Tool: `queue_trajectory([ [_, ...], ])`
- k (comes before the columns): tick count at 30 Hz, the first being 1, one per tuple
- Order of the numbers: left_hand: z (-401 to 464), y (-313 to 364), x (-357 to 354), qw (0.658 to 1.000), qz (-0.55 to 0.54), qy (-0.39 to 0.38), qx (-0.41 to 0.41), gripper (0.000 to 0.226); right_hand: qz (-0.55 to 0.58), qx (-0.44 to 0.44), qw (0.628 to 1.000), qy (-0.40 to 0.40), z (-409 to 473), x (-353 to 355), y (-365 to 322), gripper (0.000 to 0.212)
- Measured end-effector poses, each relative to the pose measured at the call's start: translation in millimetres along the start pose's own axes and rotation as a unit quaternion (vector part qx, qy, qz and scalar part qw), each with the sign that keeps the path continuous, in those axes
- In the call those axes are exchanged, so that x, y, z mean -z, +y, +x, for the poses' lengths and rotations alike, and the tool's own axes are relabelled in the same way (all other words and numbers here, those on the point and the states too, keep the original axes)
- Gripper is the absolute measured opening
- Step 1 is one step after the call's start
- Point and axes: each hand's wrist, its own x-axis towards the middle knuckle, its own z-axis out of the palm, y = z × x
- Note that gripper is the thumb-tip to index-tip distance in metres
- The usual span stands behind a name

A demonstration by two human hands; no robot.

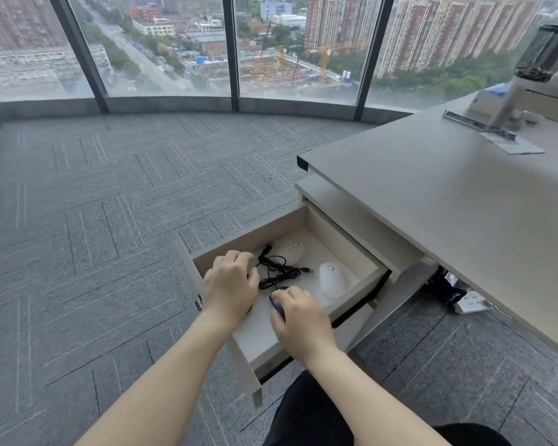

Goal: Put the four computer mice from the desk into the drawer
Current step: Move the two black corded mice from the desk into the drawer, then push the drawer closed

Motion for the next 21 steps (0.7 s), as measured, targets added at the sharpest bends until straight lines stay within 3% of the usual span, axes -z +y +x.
queue_trajectory([
  [2, -7, -14, 4, 0.998, -0.042, 0.038, 0.012, 0.032, 0.023, 0.042, 0.999, 0.005, -9, -1, -4, 0.039],
  [5, -30, -38, 11, 0.987, -0.111, 0.058, 0.105, 0.038, 0.031, 0.077, 0.997, 0.004, -34, 2, -15, 0.053],
  [9, -68, -49, 19, 0.924, -0.263, 0.04, 0.273, 0.046, 0.03, 0.051, 0.997, -0.042, -78, -2, -34, 0.086],
  [12, -83, -51, 16, 0.852, -0.396, 0.015, 0.343, 0.045, 0.029, 0.027, 0.998, -0.041, -97, -14, -39, 0.078],
  [15, -91, -41, 15, 0.801, -0.486, -0.029, 0.35, 0.044, 0.038, -0.005, 0.999, -0.02, -103, -24, -38, 0.065],
  [21, -89, -22, 10, 0.752, -0.548, -0.023, 0.365, 0.038, 0.077, -0.061, 0.995, -0.005, -97, -32, -29, 0.065],
])
